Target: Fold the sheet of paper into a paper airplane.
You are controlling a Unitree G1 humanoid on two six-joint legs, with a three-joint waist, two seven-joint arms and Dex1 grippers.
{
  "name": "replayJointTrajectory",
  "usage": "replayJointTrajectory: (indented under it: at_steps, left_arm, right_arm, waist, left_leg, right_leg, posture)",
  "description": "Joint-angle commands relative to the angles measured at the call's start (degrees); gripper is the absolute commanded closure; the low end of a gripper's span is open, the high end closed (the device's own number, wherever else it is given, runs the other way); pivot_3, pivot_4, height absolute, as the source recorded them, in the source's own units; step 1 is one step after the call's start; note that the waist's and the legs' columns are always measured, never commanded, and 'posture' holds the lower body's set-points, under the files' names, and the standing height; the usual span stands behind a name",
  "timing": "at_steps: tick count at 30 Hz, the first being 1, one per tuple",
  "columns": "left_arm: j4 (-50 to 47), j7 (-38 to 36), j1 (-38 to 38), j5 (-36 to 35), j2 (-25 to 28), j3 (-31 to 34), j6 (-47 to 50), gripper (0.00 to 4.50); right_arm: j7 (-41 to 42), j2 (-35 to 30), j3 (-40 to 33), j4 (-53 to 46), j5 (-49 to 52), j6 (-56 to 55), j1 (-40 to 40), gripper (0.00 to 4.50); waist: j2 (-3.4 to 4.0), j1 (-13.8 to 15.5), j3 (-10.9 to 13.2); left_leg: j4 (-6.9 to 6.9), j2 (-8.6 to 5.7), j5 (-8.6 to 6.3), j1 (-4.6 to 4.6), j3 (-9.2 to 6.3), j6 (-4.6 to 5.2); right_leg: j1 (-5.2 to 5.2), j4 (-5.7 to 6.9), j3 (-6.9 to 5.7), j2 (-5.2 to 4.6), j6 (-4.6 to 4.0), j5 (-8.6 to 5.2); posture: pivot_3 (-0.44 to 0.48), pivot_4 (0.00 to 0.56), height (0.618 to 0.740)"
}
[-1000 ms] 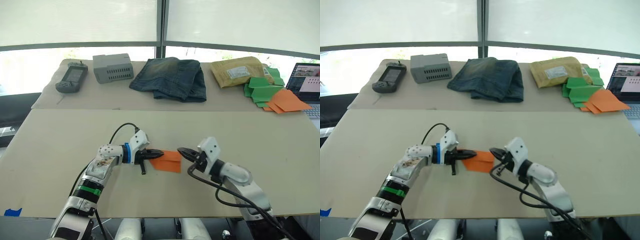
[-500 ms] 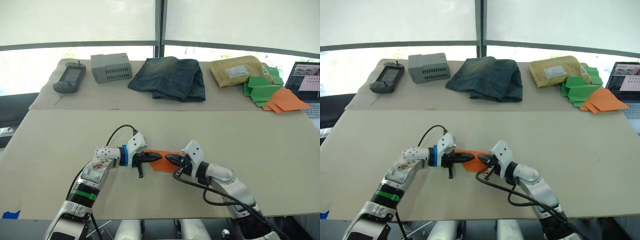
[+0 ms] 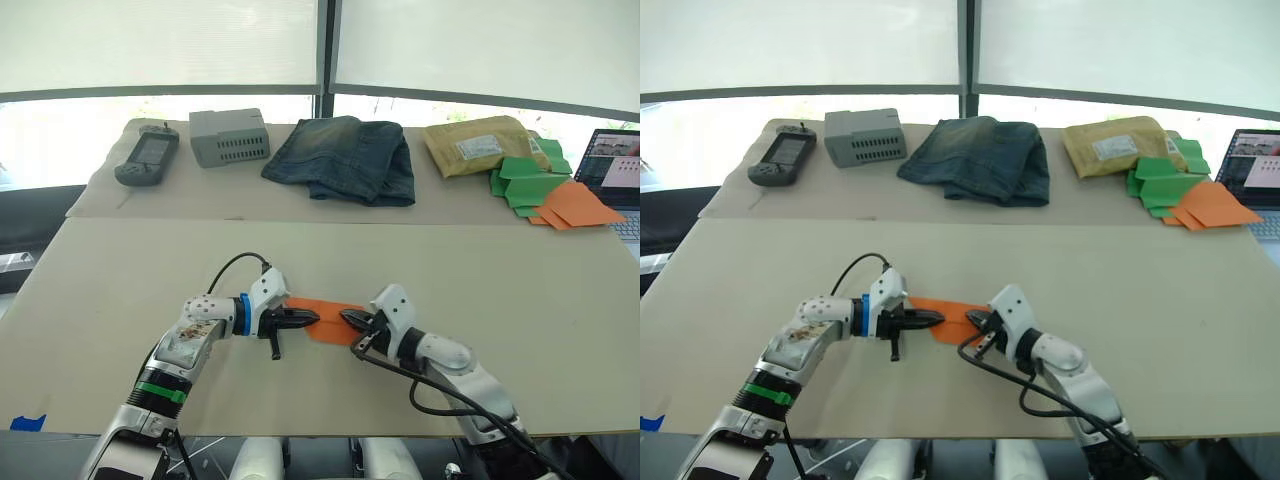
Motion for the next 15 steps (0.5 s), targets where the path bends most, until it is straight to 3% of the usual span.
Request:
replayJointTrajectory:
  at_steps: [1, 7, 15]
  left_arm:
    - [1.56, 0.43, -0.03, 0.84, -0.82, -1.30, 0.02, 4.50]
    - [-0.10, 1.39, 0.20, -0.22, -2.41, -0.87, 1.34, 4.50]
    - [-2.05, 3.44, 0.87, -0.59, -2.59, 0.36, 3.00, 4.50]
  right_arm:
    - [0.11, -2.29, -4.29, -2.36, 1.50, 1.66, 2.96, 4.47]
    - [2.01, -3.24, -6.62, -7.02, 4.76, 1.70, -3.41, 4.47]
    - [1.29, 0.77, 0.96, -0.75, 3.09, 7.44, -9.24, 4.47]
  waist:
    - [0.00, 0.14, 0.00]
    - [0.01, -0.11, 0.02]
    - [0.01, -0.45, 0.02]
  left_leg:
    - [0.00, -0.01, 0.00, 0.04, 0.00, 0.00]
    - [0.07, 0.00, 0.00, 0.12, 0.00, 0.00]
    - [0.06, 0.02, -0.04, 0.05, -0.02, 0.05]
  right_leg:
    - [0.08, -0.03, 0.00, -0.01, 0.01, -0.02]
    - [0.12, 0.02, 0.11, -0.01, 0.05, 0.00]
    - [0.05, 0.05, 0.03, 0.08, 0.31, 0.13]
  posture:
    - [0.000, 0.150, 0.722]
    - [0.000, 0.150, 0.722]
    - [0.000, 0.150, 0.722]
